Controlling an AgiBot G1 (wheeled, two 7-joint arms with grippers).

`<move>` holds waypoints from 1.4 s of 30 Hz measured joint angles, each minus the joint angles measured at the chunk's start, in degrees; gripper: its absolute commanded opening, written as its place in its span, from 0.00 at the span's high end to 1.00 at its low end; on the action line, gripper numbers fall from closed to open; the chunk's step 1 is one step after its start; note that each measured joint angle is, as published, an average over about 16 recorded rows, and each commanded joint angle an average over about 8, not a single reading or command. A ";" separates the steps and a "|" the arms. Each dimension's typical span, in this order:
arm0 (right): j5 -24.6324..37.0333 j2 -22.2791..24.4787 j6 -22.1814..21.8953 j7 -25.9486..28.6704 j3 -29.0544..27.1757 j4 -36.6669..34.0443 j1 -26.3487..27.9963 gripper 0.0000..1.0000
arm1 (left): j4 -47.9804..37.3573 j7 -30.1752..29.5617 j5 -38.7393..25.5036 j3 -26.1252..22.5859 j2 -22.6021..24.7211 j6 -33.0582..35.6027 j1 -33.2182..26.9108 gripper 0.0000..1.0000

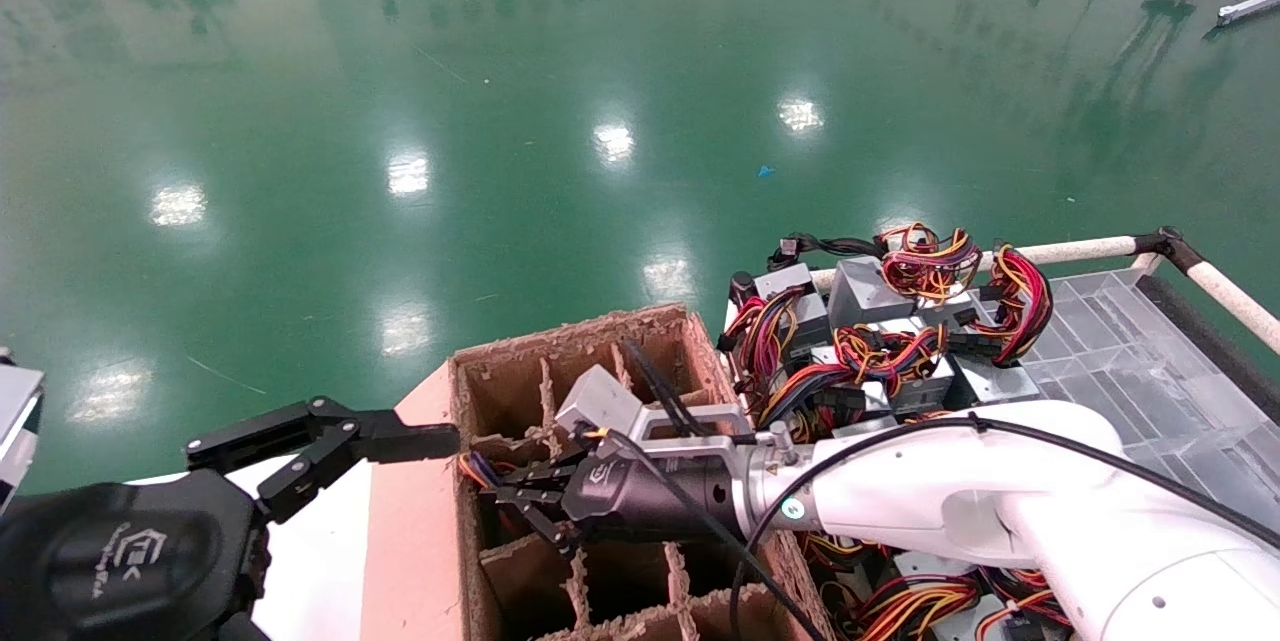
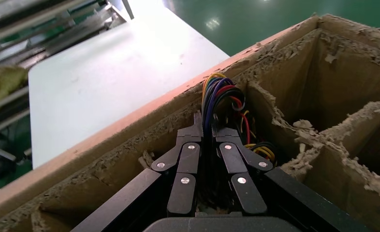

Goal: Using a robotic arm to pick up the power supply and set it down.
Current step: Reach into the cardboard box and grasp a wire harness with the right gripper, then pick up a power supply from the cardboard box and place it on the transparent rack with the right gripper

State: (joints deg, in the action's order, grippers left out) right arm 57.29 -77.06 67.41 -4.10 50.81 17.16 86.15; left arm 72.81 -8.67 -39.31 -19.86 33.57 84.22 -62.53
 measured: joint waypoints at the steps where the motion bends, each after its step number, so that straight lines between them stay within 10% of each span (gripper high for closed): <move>1: -0.50 0.11 0.47 -0.06 -0.17 -0.35 0.05 1.00 | 0.00 0.00 0.00 0.00 0.00 0.00 0.00 0.00; 24: -14.46 7.07 22.08 -2.99 -7.81 -4.63 6.64 1.00 | 0.00 0.01 0.02 -0.02 -0.01 -0.01 -0.01 0.00; 42: -18.03 21.33 23.57 -0.98 -7.87 0.03 16.18 1.00 | 0.00 0.02 0.03 -0.04 -0.02 -0.02 -0.01 0.00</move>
State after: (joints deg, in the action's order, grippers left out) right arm 39.26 -55.73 90.98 -5.08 42.94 17.19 102.33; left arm 72.81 -8.65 -39.28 -19.90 33.56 84.20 -62.54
